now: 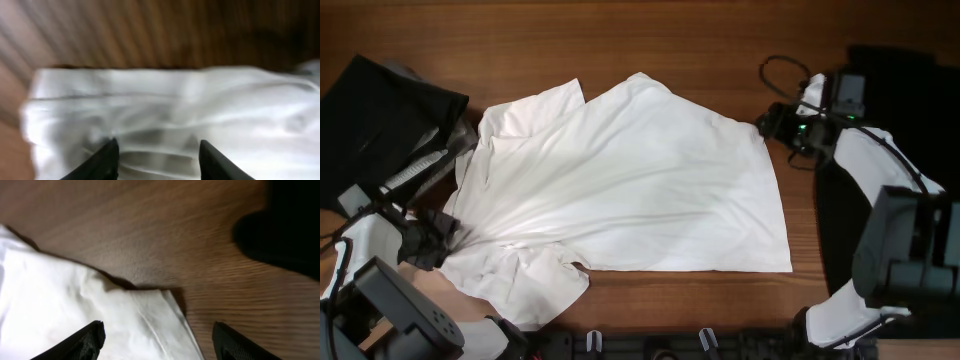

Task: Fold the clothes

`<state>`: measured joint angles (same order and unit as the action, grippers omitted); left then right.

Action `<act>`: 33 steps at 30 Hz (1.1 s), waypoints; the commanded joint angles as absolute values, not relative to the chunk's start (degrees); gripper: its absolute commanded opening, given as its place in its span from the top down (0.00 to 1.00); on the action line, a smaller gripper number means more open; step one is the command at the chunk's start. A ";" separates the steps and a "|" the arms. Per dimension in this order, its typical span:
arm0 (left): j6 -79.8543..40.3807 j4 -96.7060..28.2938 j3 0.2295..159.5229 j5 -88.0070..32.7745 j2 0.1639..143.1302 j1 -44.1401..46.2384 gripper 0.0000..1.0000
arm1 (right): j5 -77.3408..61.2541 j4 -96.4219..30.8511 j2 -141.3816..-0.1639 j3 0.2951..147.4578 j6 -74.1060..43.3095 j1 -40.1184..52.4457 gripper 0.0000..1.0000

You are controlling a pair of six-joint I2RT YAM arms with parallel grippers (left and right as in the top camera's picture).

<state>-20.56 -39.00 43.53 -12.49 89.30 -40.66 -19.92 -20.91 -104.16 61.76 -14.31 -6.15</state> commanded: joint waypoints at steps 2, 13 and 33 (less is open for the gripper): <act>-13.08 -38.83 43.09 -21.28 88.05 -35.40 0.48 | -21.04 -20.60 -103.94 62.72 -9.17 -5.15 0.24; -10.72 -44.82 53.32 -22.72 82.76 -17.74 0.46 | -20.14 -12.78 -105.95 64.60 -9.10 -4.56 0.21; -10.70 -48.03 64.66 -22.48 74.15 -7.77 0.39 | -22.41 -16.88 -111.09 65.32 -6.94 1.69 0.96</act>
<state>-11.62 -48.03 64.23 -21.58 74.35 -8.19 -21.32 -16.95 -111.46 64.01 -7.68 1.54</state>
